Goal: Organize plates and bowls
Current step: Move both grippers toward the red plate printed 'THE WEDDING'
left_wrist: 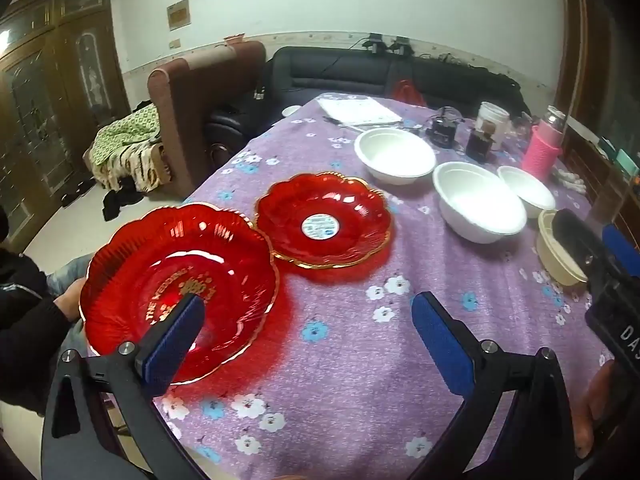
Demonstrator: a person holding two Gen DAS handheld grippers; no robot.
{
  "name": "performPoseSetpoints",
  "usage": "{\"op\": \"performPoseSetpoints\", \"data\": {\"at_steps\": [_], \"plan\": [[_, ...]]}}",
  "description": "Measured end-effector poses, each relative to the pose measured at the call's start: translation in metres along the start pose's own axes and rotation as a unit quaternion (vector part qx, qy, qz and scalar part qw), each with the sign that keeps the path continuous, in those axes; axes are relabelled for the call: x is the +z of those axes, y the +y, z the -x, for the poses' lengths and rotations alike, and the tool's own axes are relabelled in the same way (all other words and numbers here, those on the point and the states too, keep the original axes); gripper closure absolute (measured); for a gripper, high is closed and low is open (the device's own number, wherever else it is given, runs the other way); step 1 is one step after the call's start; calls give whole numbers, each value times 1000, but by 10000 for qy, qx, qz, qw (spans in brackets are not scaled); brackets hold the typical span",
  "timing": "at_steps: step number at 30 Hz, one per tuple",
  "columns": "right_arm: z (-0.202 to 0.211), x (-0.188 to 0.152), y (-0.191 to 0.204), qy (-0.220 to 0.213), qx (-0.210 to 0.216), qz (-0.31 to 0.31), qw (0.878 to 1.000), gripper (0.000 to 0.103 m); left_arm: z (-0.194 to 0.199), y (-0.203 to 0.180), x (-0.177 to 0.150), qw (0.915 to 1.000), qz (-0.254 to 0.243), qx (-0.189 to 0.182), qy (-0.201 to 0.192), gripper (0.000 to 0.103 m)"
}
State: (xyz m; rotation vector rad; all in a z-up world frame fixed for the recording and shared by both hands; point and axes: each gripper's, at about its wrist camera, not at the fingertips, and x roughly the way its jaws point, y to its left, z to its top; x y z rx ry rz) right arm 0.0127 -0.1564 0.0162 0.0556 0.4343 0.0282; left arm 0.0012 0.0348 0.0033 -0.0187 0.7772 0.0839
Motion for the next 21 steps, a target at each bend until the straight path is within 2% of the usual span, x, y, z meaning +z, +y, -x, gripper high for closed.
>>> {"op": "performPoseSetpoints", "data": {"at_steps": [9,14,21], "plan": [[-5,-5,26,202,310,91,9993,0,4,27,-14,9993,244,283,3,0],[-7,-5,52,266,625,221,9974,0,9,52,-21,9972,452,588,-52,0],[-15,-8,84,422,1107,302,9925,0,14,79,-26,9946,665,798,-72,0]]}}
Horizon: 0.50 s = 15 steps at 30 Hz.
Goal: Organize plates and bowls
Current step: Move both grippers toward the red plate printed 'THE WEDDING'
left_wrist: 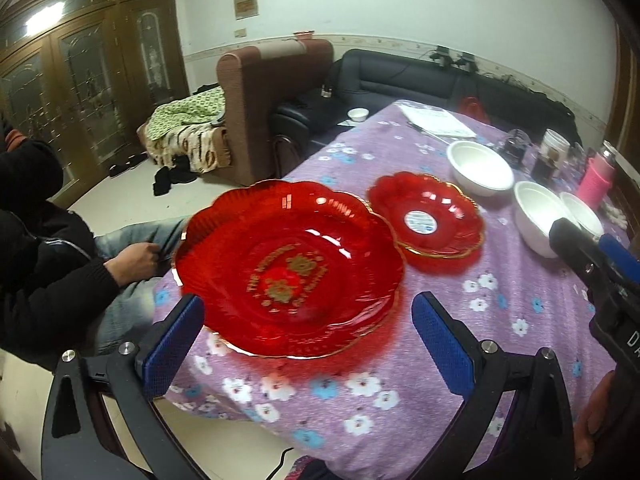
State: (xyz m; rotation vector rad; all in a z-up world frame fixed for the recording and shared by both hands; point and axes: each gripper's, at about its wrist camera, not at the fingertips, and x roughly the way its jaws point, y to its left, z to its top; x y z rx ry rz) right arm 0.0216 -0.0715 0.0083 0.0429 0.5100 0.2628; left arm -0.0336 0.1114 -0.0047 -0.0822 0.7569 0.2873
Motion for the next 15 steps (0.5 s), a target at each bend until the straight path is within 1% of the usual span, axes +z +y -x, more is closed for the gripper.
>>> {"op": "performPoseSetpoints", "data": {"at_steps": [5,10,15], "plan": [[-10,0,14,176,234,-1,9996,0,-1,15,0,9998,113,177,13,0],[-25,0,29,487,575,-107,9971,1,-6,33,0,9990,280,357,45,0],[-34,-4,45,673,651,-31,9956,1,-9,45,-1,9985,375,388,110,0]]}}
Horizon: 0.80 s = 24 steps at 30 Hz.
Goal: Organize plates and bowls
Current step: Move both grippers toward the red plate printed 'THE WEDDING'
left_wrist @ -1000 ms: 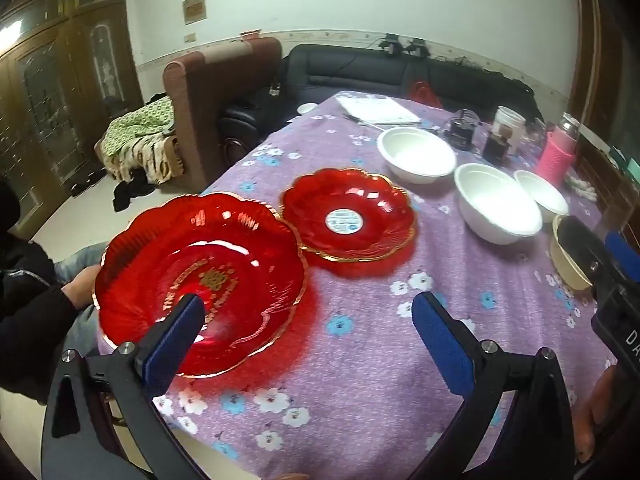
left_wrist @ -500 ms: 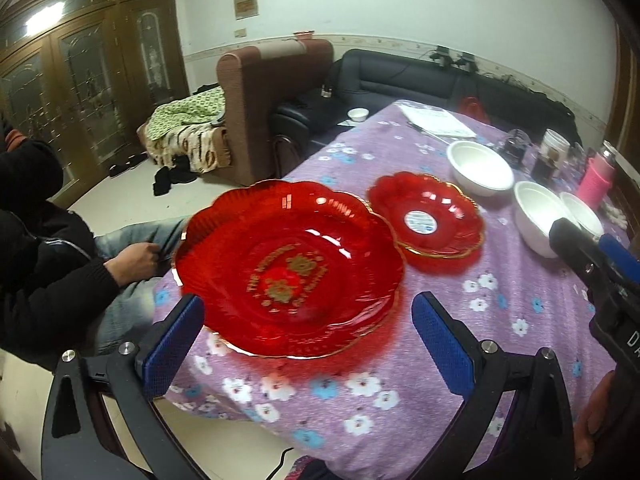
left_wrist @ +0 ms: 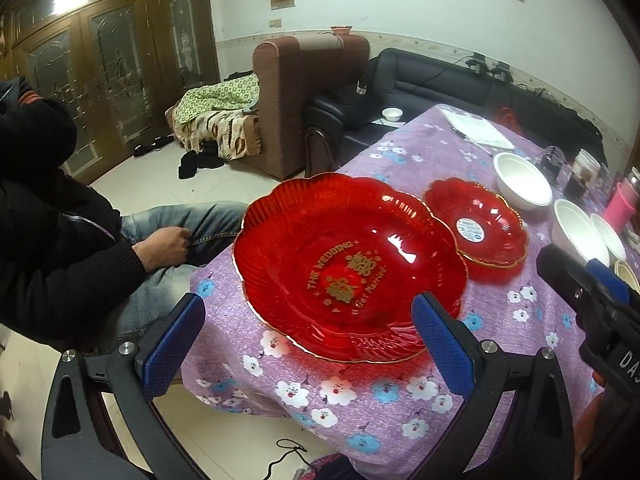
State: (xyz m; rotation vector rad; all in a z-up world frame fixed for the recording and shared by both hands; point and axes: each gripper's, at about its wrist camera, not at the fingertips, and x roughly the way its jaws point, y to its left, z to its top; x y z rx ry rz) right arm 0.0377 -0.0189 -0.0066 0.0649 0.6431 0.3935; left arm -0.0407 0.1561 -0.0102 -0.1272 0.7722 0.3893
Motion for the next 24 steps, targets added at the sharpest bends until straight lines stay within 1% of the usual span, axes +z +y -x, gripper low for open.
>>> {"op": "performPoseSetpoints", "data": {"at_steps": [6,9,14,16,24], "plan": [[-13,0,-1,202,77,-156,9996,1,-2,10,0,10000,80,41,-7,0],[-21,0,-3,353,245,-327,9985,1,-6,16,1,9999,126,103,11,0],[-35,2,5,578,399,-383,9968,8,-12,37,3,9989,400,228,50,0],[-39,4,6,663,451,-451,9958,8,-15,44,4,9986,460,268,56,0],[-62,0,10,986,398,-583,9926,8,-33,55,6,9974,617,302,200,0]]}}
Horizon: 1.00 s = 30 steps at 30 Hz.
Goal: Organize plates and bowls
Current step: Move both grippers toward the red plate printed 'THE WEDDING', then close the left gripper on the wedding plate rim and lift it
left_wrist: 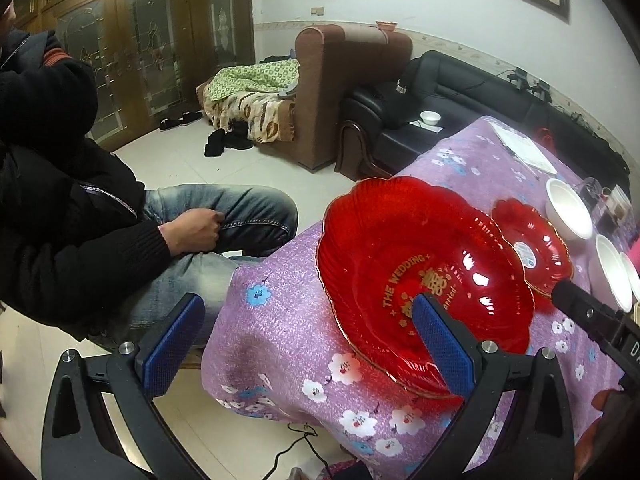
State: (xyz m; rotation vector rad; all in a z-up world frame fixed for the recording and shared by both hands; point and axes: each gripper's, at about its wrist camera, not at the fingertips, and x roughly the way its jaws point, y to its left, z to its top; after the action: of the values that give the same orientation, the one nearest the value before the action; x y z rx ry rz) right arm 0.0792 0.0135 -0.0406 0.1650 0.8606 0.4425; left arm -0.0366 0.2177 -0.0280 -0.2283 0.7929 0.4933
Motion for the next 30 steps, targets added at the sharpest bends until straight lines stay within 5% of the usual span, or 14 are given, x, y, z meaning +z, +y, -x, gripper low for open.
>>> {"op": "performPoseSetpoints", "data": {"at_steps": [23,30], "plan": [[-55,0,-3,598,-10,-406,9974,12,-46,-13,2,9986,81,-46,523,0],[-72,-3,-3,871,50,-502,9949,24,-68,-17,-5,9955,96,-125,938,0]]}}
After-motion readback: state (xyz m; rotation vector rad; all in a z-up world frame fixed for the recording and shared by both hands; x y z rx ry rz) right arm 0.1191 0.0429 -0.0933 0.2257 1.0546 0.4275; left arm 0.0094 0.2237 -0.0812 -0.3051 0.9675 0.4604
